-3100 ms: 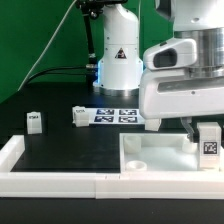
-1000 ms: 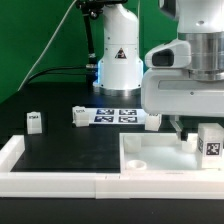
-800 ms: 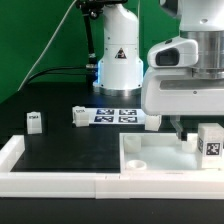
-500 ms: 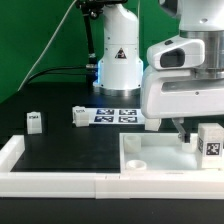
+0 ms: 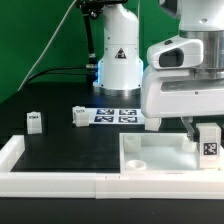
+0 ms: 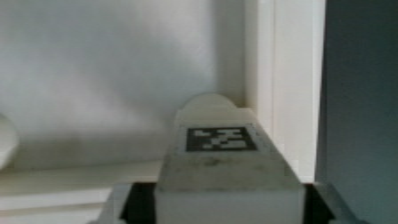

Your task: Assemble one leg

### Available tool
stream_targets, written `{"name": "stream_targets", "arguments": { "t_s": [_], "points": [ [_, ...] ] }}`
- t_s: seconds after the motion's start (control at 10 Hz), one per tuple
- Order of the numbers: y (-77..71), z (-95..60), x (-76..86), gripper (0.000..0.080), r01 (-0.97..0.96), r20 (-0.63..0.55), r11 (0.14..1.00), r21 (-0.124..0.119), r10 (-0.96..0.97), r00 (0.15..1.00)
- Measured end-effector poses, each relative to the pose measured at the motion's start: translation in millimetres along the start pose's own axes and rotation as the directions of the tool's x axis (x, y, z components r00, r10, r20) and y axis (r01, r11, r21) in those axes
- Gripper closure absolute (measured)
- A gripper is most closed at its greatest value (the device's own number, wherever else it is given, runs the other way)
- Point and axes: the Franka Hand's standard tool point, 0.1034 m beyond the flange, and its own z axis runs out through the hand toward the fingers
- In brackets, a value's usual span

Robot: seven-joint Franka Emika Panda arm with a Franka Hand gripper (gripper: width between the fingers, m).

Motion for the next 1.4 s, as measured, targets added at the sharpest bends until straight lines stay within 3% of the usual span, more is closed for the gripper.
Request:
{"name": "stream_targets", "arguments": {
  "t_s": [0.2,0.4,0.7,0.9,1.1,1.4],
  "points": [
    [-0.2,0.5,-0.1,0.0510,-0.335,-0.029,0.941,0.033,0.336,0.941],
    [-1.0,0.9,-1.1,0.0510,-0.571,-0.024,0.820,0.044,0.573,0.819],
    [0.4,1.4,-0.1,0.0509,-0.865,0.027,0.497,0.068,0.866,0.500],
    [-0.2,1.4,0.0,0.0509,-0.962,0.050,0.267,0.057,0.962,0.270],
    [-0.2,1.5,0.2,0.0509,-0.994,0.063,0.096,0.050,0.993,0.099],
    [-2.2,1.6,0.3,0.0509,-0.996,0.080,-0.079,0.039,0.994,-0.076]
  ]
}}
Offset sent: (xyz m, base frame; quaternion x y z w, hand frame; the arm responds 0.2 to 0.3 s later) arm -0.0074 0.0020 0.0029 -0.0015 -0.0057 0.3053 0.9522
